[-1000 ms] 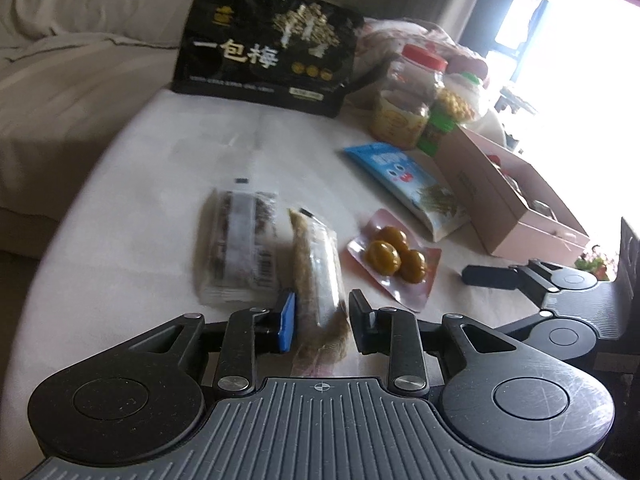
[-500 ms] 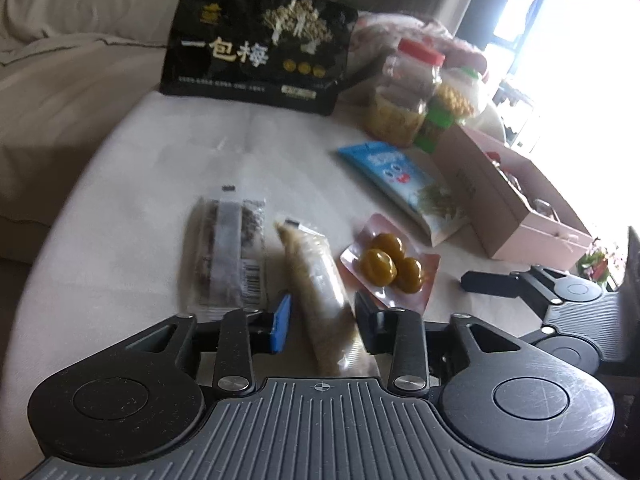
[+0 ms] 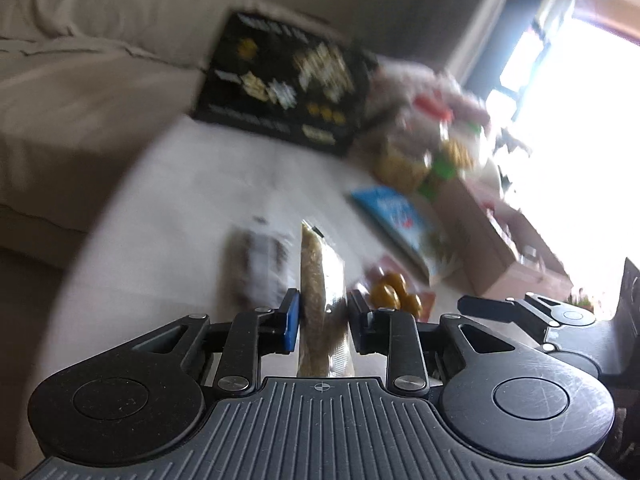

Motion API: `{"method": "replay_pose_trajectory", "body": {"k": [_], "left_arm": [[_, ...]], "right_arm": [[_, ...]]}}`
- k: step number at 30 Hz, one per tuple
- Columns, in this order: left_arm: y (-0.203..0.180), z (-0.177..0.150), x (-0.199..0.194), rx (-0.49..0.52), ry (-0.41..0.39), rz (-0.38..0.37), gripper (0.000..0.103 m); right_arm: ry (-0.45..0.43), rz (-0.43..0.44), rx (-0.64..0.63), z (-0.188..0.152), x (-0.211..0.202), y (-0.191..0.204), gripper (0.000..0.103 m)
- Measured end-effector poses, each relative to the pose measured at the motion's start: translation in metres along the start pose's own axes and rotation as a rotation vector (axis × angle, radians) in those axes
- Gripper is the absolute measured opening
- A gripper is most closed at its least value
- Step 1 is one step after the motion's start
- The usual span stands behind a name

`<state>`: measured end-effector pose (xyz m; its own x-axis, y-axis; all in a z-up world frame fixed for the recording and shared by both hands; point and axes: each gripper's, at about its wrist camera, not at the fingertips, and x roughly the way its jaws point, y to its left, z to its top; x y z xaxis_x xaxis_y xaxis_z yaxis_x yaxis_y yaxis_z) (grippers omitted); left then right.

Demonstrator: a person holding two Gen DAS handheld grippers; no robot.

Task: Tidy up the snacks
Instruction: 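Grasp the dark barcode packet with the right tool while left lifts the stick packet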

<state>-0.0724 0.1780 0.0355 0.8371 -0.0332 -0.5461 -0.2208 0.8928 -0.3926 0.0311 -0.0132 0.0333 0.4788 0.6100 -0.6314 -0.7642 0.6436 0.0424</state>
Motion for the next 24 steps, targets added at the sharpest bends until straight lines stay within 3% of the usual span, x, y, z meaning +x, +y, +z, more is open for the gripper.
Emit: {"method": "replay_pose_trajectory", "body": {"k": [3, 7, 9, 13, 17, 19, 24], "left_arm": [[0.018, 0.002, -0.021, -0.034, -0.056, 0.064, 0.03], [0.046, 0.002, -0.029, -0.106, -0.063, 0.138, 0.03], [0.057, 0.0, -0.029, -0.146, -0.056, 0.158, 0.03], [0.07, -0.005, -0.031, -0.18, -0.041, 0.163, 0.03], [0.075, -0.008, -0.032, -0.187, -0.032, 0.154, 0.03], [0.074, -0.009, -0.029, -0.189, -0.023, 0.148, 0.03], [0.06, -0.012, -0.018, -0.165, 0.005, 0.102, 0.03]], "right_arm": [[0.003, 0.067, 0.01, 0.023, 0.011, 0.014, 0.099], [0.054, 0.143, 0.054, 0.047, 0.048, 0.032, 0.094], [0.087, 0.138, 0.038, 0.053, 0.071, 0.045, 0.092], [0.146, 0.109, -0.022, 0.053, 0.102, 0.066, 0.078], [0.12, 0.059, -0.124, 0.045, 0.094, 0.076, 0.049], [0.126, 0.07, -0.126, 0.039, 0.083, 0.071, 0.042], [0.146, 0.099, -0.122, 0.017, 0.049, 0.054, 0.042]]}}
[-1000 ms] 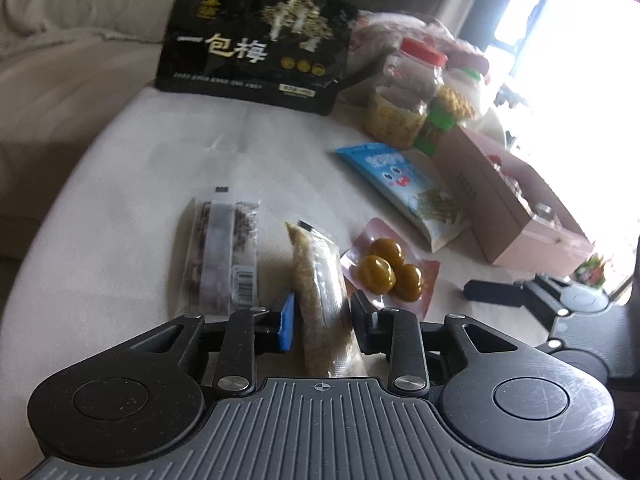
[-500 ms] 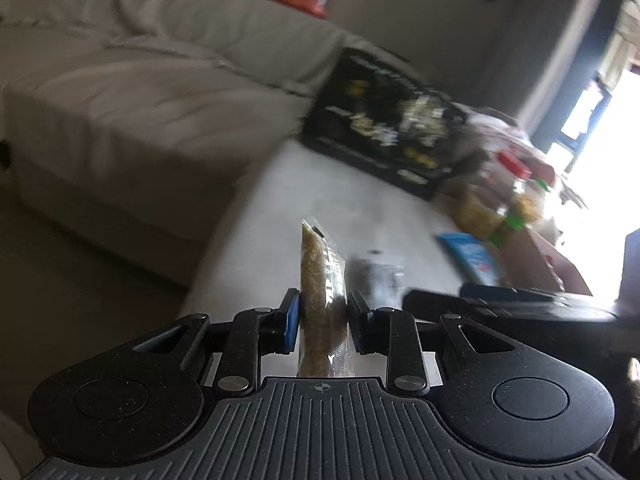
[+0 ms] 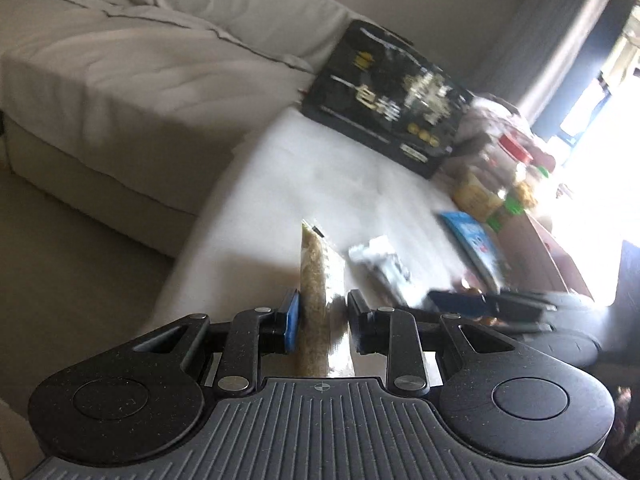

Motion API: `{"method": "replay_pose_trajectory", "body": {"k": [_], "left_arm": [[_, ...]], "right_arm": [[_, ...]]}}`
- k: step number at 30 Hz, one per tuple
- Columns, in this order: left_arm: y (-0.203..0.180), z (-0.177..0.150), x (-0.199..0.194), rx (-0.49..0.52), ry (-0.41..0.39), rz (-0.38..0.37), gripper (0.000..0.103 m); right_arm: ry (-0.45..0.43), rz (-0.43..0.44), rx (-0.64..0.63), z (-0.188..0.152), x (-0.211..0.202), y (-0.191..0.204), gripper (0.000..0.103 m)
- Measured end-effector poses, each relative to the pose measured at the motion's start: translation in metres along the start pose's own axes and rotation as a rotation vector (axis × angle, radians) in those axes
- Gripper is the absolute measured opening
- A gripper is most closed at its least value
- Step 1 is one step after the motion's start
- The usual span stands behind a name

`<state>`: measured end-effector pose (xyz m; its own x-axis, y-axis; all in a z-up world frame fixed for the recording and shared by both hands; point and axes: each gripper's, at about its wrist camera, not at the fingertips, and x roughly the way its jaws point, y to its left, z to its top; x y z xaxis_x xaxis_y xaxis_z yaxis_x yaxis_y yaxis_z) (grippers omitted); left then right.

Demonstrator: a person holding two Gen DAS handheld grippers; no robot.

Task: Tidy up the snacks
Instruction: 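Grasp the dark barcode packet with the right tool while left lifts the stick packet, then lift both packets off the bed toward the pink box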

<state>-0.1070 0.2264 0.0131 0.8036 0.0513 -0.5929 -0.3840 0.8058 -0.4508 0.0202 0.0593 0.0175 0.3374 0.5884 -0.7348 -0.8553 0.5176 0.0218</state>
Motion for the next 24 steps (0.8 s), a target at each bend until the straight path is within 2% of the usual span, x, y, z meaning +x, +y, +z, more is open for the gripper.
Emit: {"method": "replay_pose_trajectory", "body": {"k": [6, 9, 12, 14, 16, 18, 20, 24], "left_arm": [[-0.035, -0.013, 0.018, 0.102, 0.074, -0.041, 0.031], [-0.053, -0.018, 0.023, 0.208, 0.074, 0.011, 0.033], [-0.064, -0.021, 0.025, 0.285, 0.084, 0.047, 0.033], [-0.066, -0.02, 0.027, 0.297, 0.087, 0.053, 0.033], [-0.066, -0.02, 0.028, 0.298, 0.092, 0.053, 0.033], [-0.067, -0.019, 0.029, 0.298, 0.101, 0.054, 0.033], [-0.066, -0.019, 0.028, 0.302, 0.104, 0.051, 0.033], [-0.062, -0.019, 0.028, 0.282, 0.09, 0.03, 0.033]], "right_arm": [[0.019, -0.012, 0.019, -0.034, -0.035, -0.016, 0.042], [-0.005, -0.041, 0.007, -0.046, -0.043, -0.019, 0.043], [-0.024, -0.043, 0.026, -0.046, -0.041, -0.021, 0.049], [-0.038, -0.046, 0.029, -0.044, -0.036, -0.021, 0.053], [-0.052, -0.048, 0.026, -0.041, -0.032, -0.02, 0.054], [-0.049, -0.05, 0.006, -0.04, -0.031, -0.018, 0.051], [-0.039, -0.027, 0.0, -0.04, -0.035, -0.018, 0.041], [-0.038, 0.004, 0.011, -0.05, -0.054, -0.02, 0.041]]}}
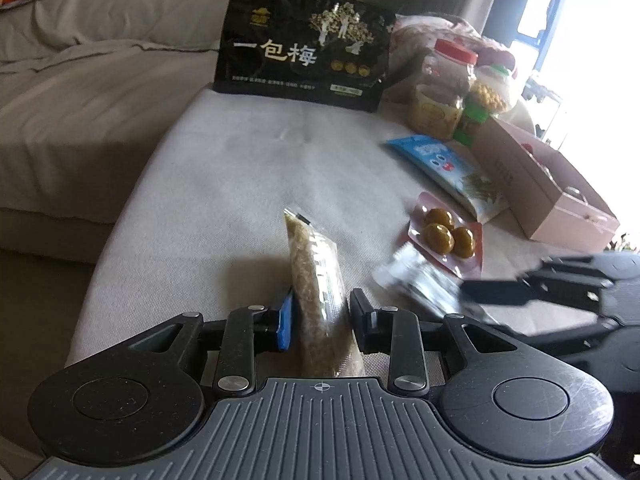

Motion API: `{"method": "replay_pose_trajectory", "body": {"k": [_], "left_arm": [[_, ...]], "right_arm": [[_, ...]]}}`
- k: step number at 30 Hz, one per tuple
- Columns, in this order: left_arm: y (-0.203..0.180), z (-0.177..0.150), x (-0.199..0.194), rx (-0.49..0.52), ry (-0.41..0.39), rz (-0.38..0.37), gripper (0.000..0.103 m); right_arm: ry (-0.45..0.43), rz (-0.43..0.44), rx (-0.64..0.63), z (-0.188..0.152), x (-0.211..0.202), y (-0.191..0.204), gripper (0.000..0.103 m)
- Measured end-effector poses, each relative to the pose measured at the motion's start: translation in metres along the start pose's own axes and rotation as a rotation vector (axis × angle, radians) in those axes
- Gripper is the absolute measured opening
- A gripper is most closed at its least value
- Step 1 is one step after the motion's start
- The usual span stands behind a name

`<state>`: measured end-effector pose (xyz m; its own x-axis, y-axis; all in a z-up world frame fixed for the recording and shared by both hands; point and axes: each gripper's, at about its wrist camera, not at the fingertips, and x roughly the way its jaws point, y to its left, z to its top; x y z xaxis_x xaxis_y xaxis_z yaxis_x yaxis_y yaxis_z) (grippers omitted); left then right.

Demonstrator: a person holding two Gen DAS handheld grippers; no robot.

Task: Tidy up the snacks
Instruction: 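Lift both packets off the bed toward the pink box, then carry both packets over the pink box and open both tools to drop them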

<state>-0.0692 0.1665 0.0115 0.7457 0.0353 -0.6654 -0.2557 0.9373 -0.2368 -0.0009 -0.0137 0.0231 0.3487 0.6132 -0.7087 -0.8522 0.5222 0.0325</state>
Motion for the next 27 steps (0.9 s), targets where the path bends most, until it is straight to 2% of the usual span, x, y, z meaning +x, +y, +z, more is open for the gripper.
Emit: {"method": "replay_pose_trajectory", "body": {"k": [3, 5, 8, 12, 17, 19, 21, 24, 27], "left_arm": [[0.003, -0.004, -0.002, -0.031, -0.021, -0.013, 0.033], [-0.002, -0.004, -0.005, -0.034, -0.004, -0.007, 0.033], [-0.018, -0.009, -0.011, -0.016, 0.024, -0.072, 0.031], [-0.066, -0.022, -0.022, 0.119, 0.038, -0.137, 0.031], [-0.128, -0.021, -0.042, 0.275, 0.031, -0.29, 0.031], [-0.148, -0.005, -0.048, 0.293, 0.012, -0.36, 0.031], [-0.167, 0.02, -0.055, 0.301, -0.038, -0.405, 0.031], [-0.193, 0.074, -0.053, 0.281, -0.143, -0.435, 0.031], [-0.22, 0.127, -0.026, 0.232, -0.188, -0.433, 0.031]], "right_arm": [[-0.034, -0.006, 0.004, -0.009, -0.025, -0.005, 0.041], [-0.069, -0.034, 0.012, -0.016, -0.046, -0.011, 0.041], [-0.119, -0.085, 0.05, -0.028, -0.079, -0.027, 0.041], [-0.157, -0.174, 0.113, -0.05, -0.116, -0.052, 0.041], [-0.218, -0.276, 0.14, -0.073, -0.167, -0.076, 0.041], [-0.273, -0.329, 0.137, -0.074, -0.19, -0.085, 0.041], [-0.337, -0.368, 0.149, -0.07, -0.213, -0.099, 0.041], [-0.412, -0.425, 0.185, -0.055, -0.236, -0.124, 0.041], [-0.455, -0.479, 0.219, -0.041, -0.245, -0.148, 0.041]]}}
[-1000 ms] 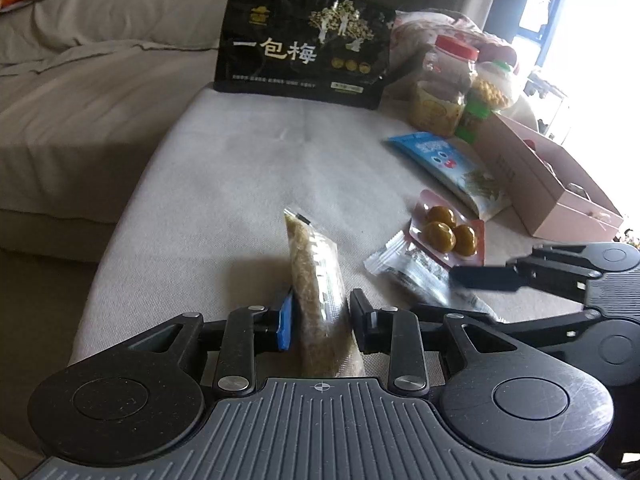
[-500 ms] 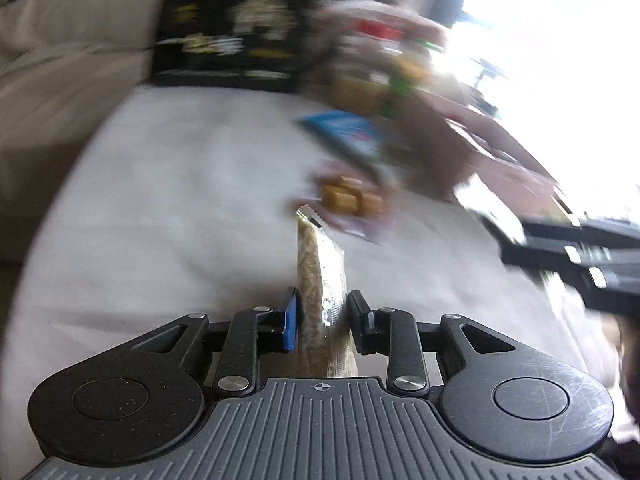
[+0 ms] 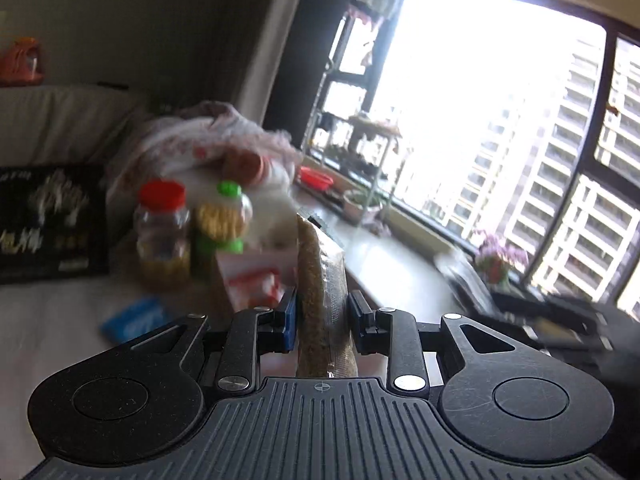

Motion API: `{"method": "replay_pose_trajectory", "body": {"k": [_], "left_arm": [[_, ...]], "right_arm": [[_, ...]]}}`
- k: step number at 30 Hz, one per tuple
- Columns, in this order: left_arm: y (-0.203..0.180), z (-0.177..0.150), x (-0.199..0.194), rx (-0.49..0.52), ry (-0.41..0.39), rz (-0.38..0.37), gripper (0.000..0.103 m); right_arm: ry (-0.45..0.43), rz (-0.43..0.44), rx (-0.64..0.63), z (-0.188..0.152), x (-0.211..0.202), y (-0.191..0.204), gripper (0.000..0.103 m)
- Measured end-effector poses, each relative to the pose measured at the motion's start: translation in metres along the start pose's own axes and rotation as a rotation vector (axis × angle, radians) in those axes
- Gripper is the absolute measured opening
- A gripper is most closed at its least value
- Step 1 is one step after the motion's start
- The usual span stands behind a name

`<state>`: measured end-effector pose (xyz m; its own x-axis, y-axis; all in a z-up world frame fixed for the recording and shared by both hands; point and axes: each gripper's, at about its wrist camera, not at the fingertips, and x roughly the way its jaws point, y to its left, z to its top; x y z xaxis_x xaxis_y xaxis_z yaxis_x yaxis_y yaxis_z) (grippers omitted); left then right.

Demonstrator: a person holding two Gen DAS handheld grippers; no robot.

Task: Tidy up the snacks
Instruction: 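Carry both packets over the pink box and open both tools to drop them, then grasp the blue seaweed packet with the right tool while left reaches the yellow-cake packet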

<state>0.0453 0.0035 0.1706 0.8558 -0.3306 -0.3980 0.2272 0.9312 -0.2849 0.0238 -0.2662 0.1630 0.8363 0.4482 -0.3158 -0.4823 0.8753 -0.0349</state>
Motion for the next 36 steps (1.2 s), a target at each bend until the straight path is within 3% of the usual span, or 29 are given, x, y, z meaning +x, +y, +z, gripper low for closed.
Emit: {"method": "replay_pose_trajectory", "body": {"k": [3, 5, 10, 13, 19, 21, 23, 24, 29, 32, 36], "left_arm": [[0.004, 0.03, 0.057, -0.029, -0.007, 0.006, 0.031], [0.01, 0.033, 0.093, -0.066, -0.001, 0.012, 0.031], [0.043, -0.009, 0.175, -0.214, 0.17, 0.043, 0.031], [0.064, -0.027, 0.197, -0.274, 0.234, 0.071, 0.03], [0.077, 0.0, 0.154, -0.304, 0.097, 0.001, 0.03], [0.078, 0.013, 0.129, -0.304, 0.039, -0.003, 0.03], [0.083, 0.021, 0.106, -0.302, 0.022, 0.025, 0.03], [0.088, 0.02, 0.094, -0.303, 0.023, 0.041, 0.03], [0.137, -0.026, 0.052, -0.325, 0.086, 0.177, 0.03], [0.164, -0.059, 0.038, -0.358, 0.121, 0.264, 0.03], [0.173, -0.093, 0.007, -0.342, 0.125, 0.321, 0.03]], "right_arm": [[0.014, -0.031, 0.055, 0.01, 0.016, -0.018, 0.041], [0.037, -0.033, 0.091, 0.011, 0.027, -0.029, 0.041], [0.083, -0.069, 0.111, 0.007, 0.049, -0.041, 0.041], [0.103, -0.083, 0.116, 0.009, 0.062, -0.045, 0.041], [0.17, -0.046, 0.191, 0.033, 0.109, -0.052, 0.041], [0.224, -0.033, 0.233, 0.042, 0.136, -0.055, 0.045], [0.271, -0.029, 0.265, 0.049, 0.157, -0.057, 0.057], [0.274, -0.033, 0.262, 0.051, 0.162, -0.057, 0.058], [0.259, -0.029, 0.221, 0.05, 0.157, -0.037, 0.068], [0.3, 0.027, 0.206, 0.05, 0.167, -0.013, 0.069], [0.379, 0.105, 0.12, 0.044, 0.2, 0.044, 0.071]]}}
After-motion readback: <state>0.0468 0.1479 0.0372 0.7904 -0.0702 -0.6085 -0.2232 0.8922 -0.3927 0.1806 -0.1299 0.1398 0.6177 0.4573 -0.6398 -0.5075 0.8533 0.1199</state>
